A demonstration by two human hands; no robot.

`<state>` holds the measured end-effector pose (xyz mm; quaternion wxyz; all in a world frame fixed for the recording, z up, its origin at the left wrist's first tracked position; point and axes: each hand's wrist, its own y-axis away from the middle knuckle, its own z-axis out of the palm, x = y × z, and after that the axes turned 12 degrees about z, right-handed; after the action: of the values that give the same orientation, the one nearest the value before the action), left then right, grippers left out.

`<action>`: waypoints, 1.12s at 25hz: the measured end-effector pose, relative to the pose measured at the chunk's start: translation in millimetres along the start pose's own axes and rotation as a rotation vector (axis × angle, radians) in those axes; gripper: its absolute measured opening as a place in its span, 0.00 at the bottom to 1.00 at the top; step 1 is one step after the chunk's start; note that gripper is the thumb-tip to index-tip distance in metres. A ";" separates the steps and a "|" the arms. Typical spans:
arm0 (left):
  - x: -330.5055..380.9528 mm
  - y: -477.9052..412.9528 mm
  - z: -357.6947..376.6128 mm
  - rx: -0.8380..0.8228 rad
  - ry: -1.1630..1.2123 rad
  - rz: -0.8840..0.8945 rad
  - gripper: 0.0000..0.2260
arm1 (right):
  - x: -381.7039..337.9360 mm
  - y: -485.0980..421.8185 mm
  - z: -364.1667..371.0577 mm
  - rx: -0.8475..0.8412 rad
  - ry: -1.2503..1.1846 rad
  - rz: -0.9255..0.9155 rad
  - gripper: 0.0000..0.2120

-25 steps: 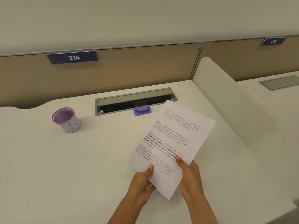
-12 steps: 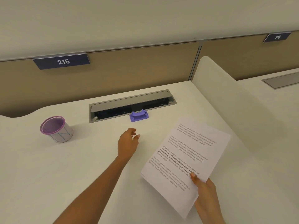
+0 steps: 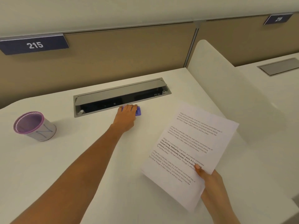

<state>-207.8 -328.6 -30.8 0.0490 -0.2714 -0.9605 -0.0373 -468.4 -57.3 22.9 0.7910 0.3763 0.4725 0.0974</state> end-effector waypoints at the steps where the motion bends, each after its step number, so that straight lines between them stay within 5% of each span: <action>1: 1.6 13.6 -0.3 0.018 0.073 0.030 0.26 | -0.8 1.6 -0.2 0.000 0.008 0.000 0.15; 11: 37.2 228.7 -6.7 0.128 0.422 0.245 0.15 | 22.5 13.3 12.0 -0.069 0.123 0.077 0.16; 13: 48.7 252.2 -7.1 0.214 0.431 0.060 0.16 | 30.7 17.6 12.1 -0.092 0.148 0.098 0.16; 16: 64.5 277.9 -3.8 0.225 0.494 -0.541 0.24 | 41.7 24.1 8.8 -0.144 0.193 0.122 0.16; 18: 71.3 289.4 -1.1 0.169 0.612 -0.781 0.27 | 47.3 25.8 4.8 -0.149 0.211 0.152 0.16; 28: 75.4 291.8 -4.1 0.141 1.000 -0.907 0.10 | 55.7 20.1 16.8 -0.239 0.439 0.251 0.16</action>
<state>-118.3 -42.0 -5.0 0.4845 0.2122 -0.8412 -0.1125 -420.7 -23.3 3.7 0.6903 0.3057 0.5673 0.3289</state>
